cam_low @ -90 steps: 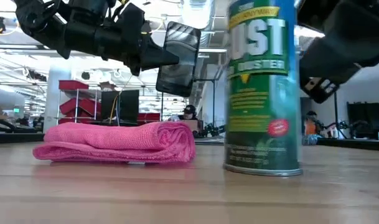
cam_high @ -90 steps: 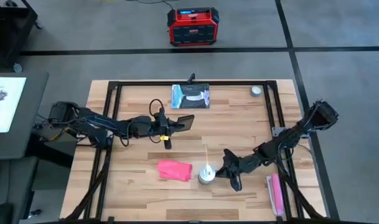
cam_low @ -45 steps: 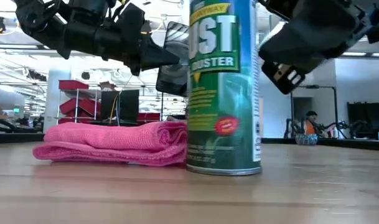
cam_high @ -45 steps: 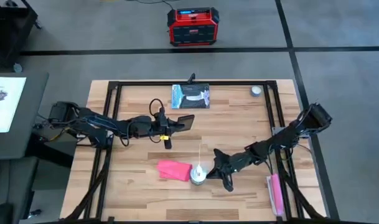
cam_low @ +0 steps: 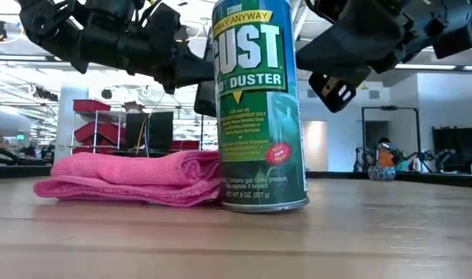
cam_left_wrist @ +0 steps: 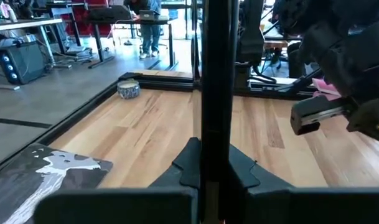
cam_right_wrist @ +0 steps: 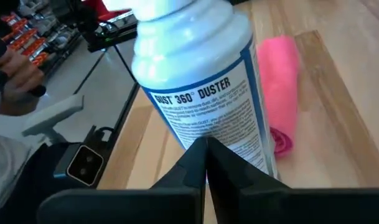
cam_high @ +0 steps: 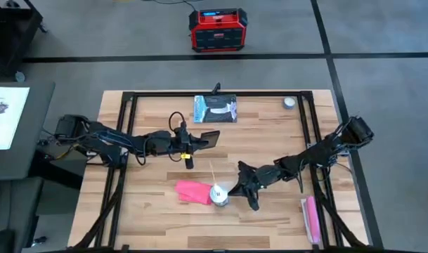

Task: Apply microfiber cloth
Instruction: Spray the back of the cellphone using the spray bottle

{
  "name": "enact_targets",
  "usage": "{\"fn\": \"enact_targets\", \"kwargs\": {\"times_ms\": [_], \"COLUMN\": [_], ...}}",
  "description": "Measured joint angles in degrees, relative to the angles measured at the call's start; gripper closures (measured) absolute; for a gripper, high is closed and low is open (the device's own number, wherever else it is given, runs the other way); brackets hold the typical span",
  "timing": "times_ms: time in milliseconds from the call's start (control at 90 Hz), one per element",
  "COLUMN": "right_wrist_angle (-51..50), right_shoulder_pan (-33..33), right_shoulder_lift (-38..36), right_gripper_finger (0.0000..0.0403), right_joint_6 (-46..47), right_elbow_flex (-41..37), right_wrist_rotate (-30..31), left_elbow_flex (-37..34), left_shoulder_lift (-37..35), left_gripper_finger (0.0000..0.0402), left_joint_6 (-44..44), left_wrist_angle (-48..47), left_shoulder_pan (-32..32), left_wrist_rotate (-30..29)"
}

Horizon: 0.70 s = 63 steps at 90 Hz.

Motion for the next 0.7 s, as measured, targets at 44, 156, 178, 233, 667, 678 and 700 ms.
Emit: {"fn": "enact_targets", "kwargs": {"times_ms": [44, 156, 178, 233, 667, 678, 700], "right_wrist_angle": [0.00, 0.20, 0.39, 0.04, -12.84, -13.00, -13.49], "right_shoulder_pan": [0.00, -0.51, -0.73, -1.41, -12.59, -12.97, -13.75], "right_shoulder_lift": [-0.02, -1.63, -2.20, -3.74, -19.99, -20.29, -20.89], "right_gripper_finger": [0.0403, 0.0403, 0.0403, 0.0403, 0.0403, 0.0403, 0.0403], "right_joint_6": [0.00, -0.11, -0.11, -0.05, 7.91, 8.30, 9.09], "right_elbow_flex": [0.00, 0.00, 0.00, 0.00, 0.02, 0.02, 0.02], "right_wrist_rotate": [-0.17, -1.73, -1.80, -2.15, -6.53, -6.93, -7.81], "left_elbow_flex": [0.00, 0.00, 0.00, 0.00, 0.00, 0.00, 0.00], "left_shoulder_lift": [0.00, -0.02, -0.04, -0.05, -7.36, -7.77, -8.56], "left_gripper_finger": [0.0400, 0.0400, 0.0400, 0.0400, 0.0400, 0.0400, 0.0400], "left_joint_6": [0.89, 4.26, 4.93, 6.72, 31.75, 32.41, 33.75], "left_wrist_angle": [-0.09, -0.21, -0.20, -0.22, -4.33, -4.72, -5.67], "left_shoulder_pan": [0.00, 0.42, 0.65, 1.23, 2.34, 2.34, 2.34], "left_wrist_rotate": [0.00, 0.06, 0.13, 0.10, -3.10, -3.19, -3.45]}}
